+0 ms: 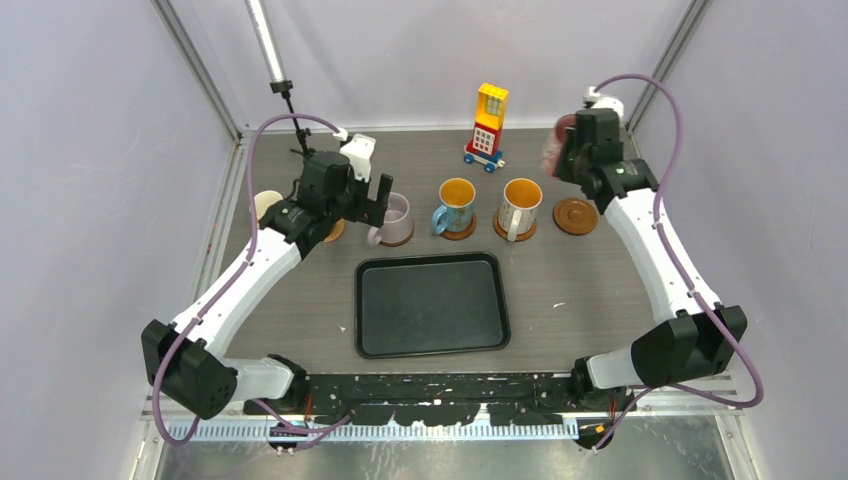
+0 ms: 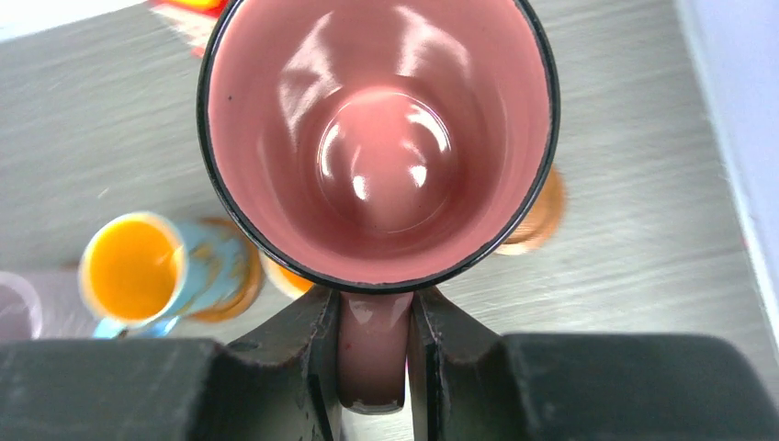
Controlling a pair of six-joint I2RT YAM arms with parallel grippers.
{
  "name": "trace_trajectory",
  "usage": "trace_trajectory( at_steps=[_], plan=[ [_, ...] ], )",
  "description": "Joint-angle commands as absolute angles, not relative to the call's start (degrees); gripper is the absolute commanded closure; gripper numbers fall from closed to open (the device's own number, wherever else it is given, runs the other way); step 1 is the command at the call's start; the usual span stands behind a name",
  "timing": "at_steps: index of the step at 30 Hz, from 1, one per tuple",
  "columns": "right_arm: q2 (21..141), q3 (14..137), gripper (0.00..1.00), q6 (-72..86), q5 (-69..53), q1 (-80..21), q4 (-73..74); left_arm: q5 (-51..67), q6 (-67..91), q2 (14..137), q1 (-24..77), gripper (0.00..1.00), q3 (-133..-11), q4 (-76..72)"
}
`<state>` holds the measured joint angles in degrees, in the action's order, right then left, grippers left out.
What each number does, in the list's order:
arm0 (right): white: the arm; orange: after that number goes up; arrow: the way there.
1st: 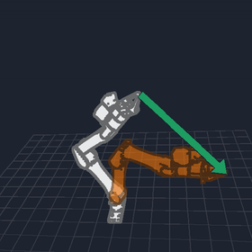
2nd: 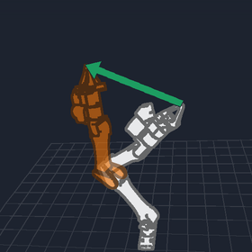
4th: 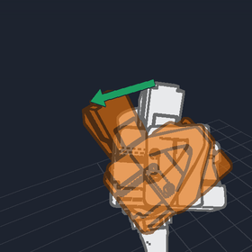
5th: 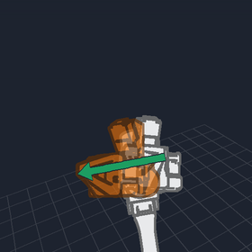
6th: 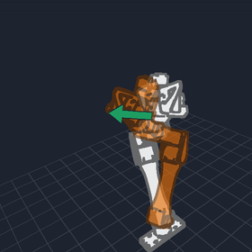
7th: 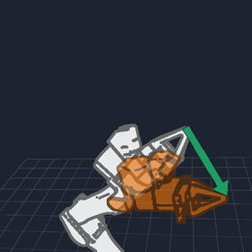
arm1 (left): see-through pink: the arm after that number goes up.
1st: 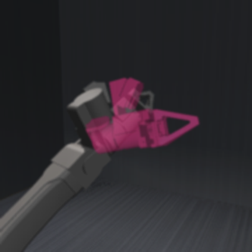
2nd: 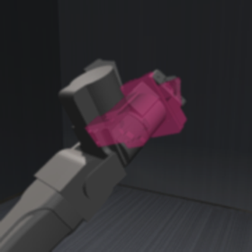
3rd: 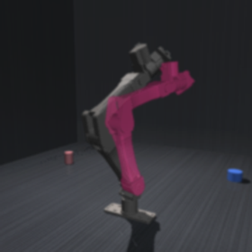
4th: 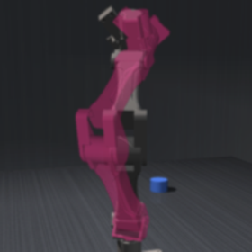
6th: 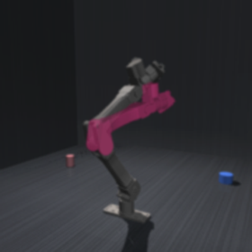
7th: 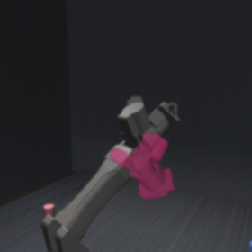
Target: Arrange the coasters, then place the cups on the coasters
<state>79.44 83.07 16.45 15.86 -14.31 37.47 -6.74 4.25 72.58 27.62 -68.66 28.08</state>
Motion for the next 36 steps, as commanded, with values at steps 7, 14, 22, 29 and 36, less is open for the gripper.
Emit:
trace_trajectory(
  at_steps=[7, 14, 22, 29, 36],
  plan=[
    [81.96, 81.59, 1.0, 16.09, 15.4, 1.5, 24.91, -3.69, 4.0, 75.58, 26.35, 0.0, -72.8, 30.08],
    [81.4, 70.34, 1.0, 12.29, 16.84, 1.58, 11.12, -4.91, 3.08, 75.98, 25.6, 0.0, -72.91, 30.52],
    [79.87, 61.27, 1.0, 11.41, 16.63, 1.58, 4.33, -6.2, 2.57, 76.03, 25.32, 0.0, -72.66, 30.61],
    [80.42, 57.01, 1.0, 10.52, 16.79, 1.58, -0.56, -6.7, 2.61, 76.6, 25.36, 0.0, -72.99, 30.42],
    [82.27, 55.78, 1.0, 12.27, 17.93, 1.59, -2.52, -7.47, 1.02, 77.13, 25.22, 0.0, -74.22, 30.43]
  ],
)
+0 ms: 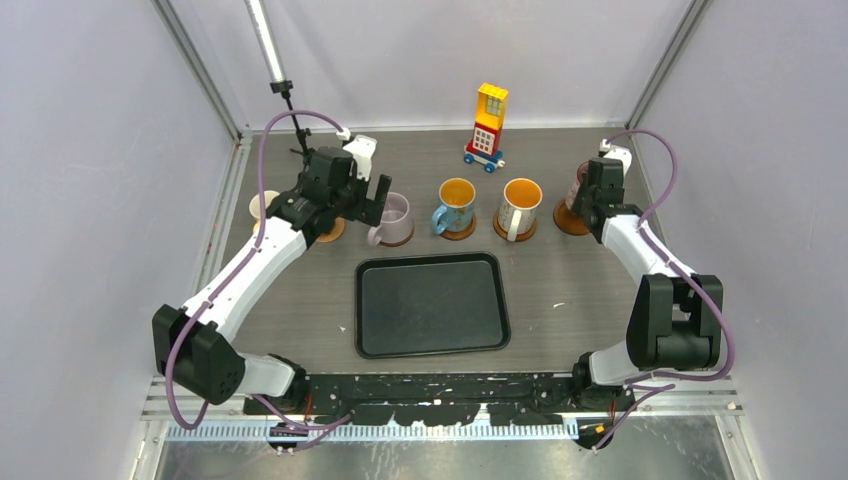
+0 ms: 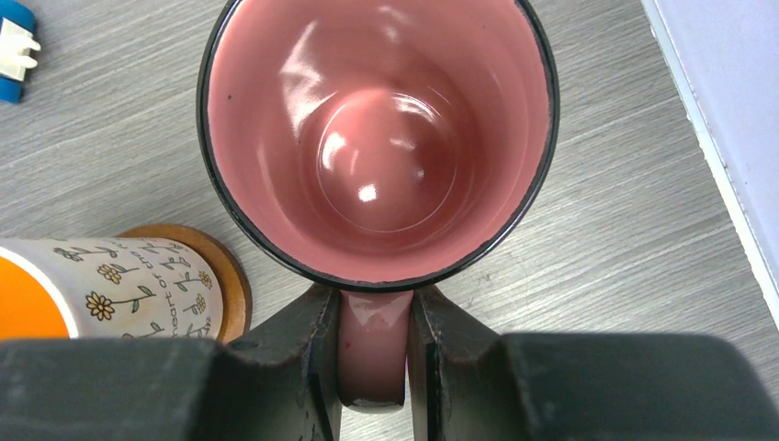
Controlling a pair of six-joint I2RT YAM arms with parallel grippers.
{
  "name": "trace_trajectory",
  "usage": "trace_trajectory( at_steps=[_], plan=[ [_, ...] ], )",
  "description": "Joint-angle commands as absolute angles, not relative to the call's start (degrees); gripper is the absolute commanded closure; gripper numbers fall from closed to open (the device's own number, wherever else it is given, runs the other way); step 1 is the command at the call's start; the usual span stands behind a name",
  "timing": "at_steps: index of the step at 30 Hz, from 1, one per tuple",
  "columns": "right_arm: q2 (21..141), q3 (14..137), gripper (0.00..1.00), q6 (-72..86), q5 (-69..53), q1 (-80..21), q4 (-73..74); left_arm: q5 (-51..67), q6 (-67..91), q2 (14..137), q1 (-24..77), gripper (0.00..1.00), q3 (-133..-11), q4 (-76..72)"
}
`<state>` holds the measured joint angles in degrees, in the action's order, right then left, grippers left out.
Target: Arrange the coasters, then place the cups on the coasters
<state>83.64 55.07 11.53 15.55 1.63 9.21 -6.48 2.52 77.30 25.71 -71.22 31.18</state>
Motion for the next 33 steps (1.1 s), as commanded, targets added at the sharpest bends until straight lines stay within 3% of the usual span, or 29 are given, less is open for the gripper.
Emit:
trace_trajectory(
  at_steps=[1, 33],
  plan=[
    [82.69, 55.69, 1.0, 12.34, 17.89, 1.58, -2.73, -7.51, 0.79, 77.21, 25.22, 0.0, -74.31, 30.15],
    [85.69, 51.96, 0.99, 13.95, 16.1, 1.17, -3.72, -8.07, -0.62, 79.55, 24.61, 0.0, -75.69, 28.86]
  ],
)
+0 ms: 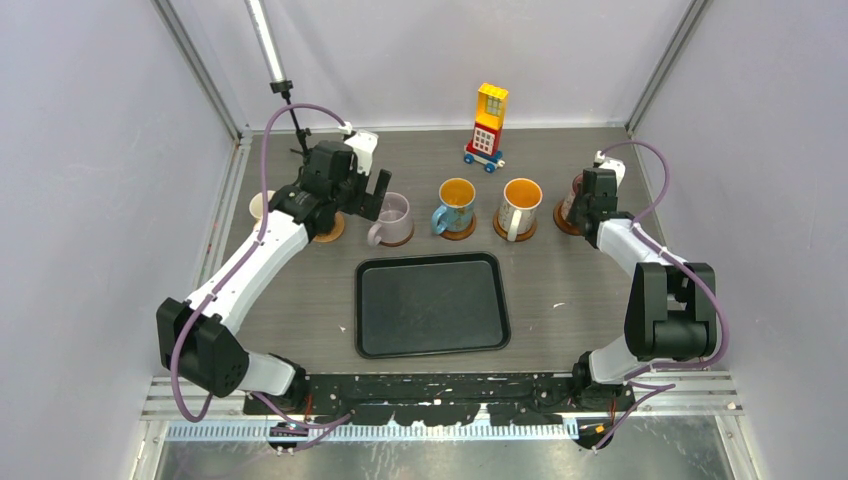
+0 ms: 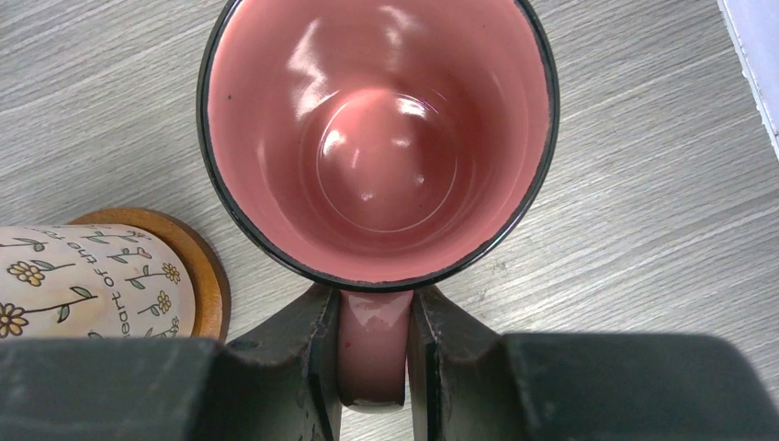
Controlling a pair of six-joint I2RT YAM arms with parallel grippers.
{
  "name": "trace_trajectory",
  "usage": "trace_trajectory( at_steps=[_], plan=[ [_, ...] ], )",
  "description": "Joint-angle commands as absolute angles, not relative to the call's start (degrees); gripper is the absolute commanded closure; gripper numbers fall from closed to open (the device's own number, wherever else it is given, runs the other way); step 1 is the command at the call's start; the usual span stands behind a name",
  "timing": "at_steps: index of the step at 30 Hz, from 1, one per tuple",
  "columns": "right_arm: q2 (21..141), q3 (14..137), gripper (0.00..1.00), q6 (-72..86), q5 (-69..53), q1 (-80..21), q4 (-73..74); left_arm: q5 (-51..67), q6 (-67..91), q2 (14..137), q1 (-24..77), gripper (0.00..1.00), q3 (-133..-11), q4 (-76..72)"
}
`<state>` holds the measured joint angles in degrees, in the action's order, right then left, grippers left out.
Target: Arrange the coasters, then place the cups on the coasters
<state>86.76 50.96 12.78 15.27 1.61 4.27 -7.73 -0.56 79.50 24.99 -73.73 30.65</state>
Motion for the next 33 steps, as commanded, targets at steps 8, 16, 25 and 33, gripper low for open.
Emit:
trace_trajectory(
  at_steps=[8, 16, 25, 33],
  plan=[
    [84.78, 50.97, 0.89, 14.65, 17.85, 0.0, -1.45, -8.6, -0.8, 80.07, 24.61, 0.0, -75.7, 28.62],
    [83.82, 50.21, 0.66, 15.93, 21.22, -2.29, 0.39, -8.7, -0.66, 80.48, 24.61, 0.0, -75.69, 28.88],
    [82.94, 50.18, 0.64, 16.82, 23.56, -2.3, 3.66, -8.61, -0.58, 80.44, 24.61, 0.0, -76.0, 29.17],
    [79.27, 50.08, 0.51, 16.23, 22.46, -2.29, 7.43, -6.39, -2.45, 79.85, 24.61, 0.0, -75.6, 31.69]
  ],
)
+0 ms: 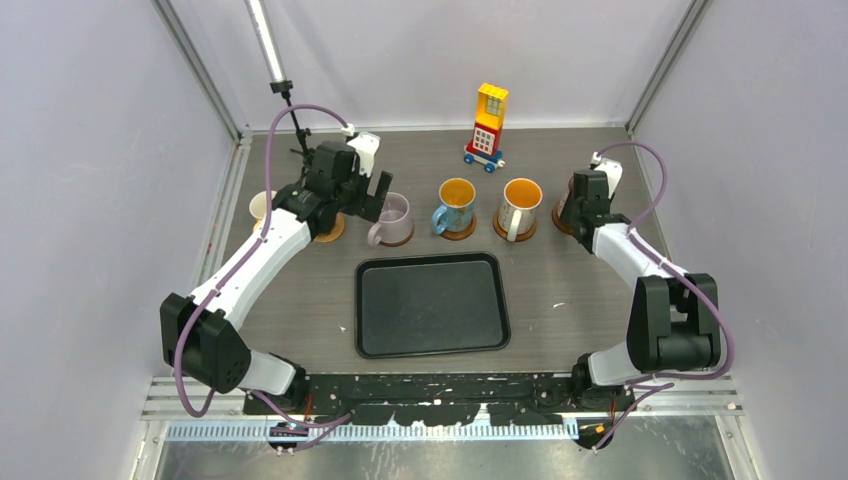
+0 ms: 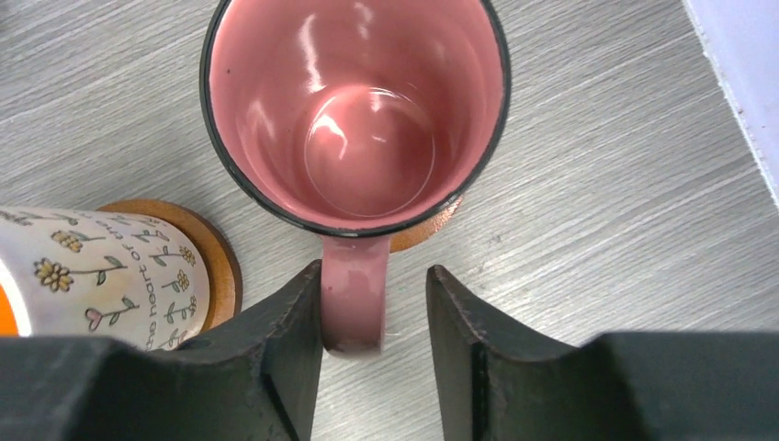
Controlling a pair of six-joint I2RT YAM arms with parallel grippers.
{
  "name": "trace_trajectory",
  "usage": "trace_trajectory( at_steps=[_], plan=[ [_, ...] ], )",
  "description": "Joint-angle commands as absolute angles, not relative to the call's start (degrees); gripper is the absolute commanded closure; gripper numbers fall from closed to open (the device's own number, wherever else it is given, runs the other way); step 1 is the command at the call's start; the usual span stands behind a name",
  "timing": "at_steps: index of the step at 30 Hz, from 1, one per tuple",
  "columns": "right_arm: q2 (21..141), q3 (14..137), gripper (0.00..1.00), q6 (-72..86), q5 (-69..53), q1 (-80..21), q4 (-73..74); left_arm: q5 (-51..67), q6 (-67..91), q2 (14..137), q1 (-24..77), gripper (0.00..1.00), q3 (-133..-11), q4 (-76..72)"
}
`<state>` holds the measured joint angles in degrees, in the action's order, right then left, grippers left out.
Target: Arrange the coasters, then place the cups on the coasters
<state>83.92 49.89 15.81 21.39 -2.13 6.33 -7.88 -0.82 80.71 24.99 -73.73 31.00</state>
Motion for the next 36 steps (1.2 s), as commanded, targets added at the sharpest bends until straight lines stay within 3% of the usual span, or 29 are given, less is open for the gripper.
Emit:
trace_trajectory(
  at_steps=[1, 6, 13, 21, 25, 30, 36],
  plan=[
    [78.49, 50.22, 0.48, 16.1, 22.03, -2.3, 7.99, -5.49, -2.81, 79.55, 24.61, 0.0, -75.43, 32.04],
    [73.6, 51.63, 0.36, 14.32, 18.67, -2.29, 12.02, -1.16, -4.43, 78.58, 24.61, 0.0, -74.83, 34.78],
    [67.19, 56.45, 0.29, 10.61, 10.63, -2.24, 22.27, 4.27, -4.05, 79.6, 23.76, 0.0, -79.03, 43.23],
    [69.35, 70.18, 0.28, 5.43, -8.84, -2.29, 36.27, 18.4, -2.02, 90.45, 13.75, 0.0, -97.88, 62.32],
    [72.19, 74.81, 0.28, 4.98, -12.99, -2.44, 38.9, 21.98, -0.62, 95.24, 7.67, 0.0, -106.15, 69.49],
    [75.57, 76.68, 0.28, 2.72, -13.55, -2.91, 42.23, 19.75, -3.24, 92.58, 1.52, 0.0, -102.38, 68.79],
    [77.35, 74.62, 0.28, 2.64, -13.36, -2.92, 40.72, 14.14, -6.81, 87.19, 1.14, 0.0, -92.71, 65.52]
  ],
)
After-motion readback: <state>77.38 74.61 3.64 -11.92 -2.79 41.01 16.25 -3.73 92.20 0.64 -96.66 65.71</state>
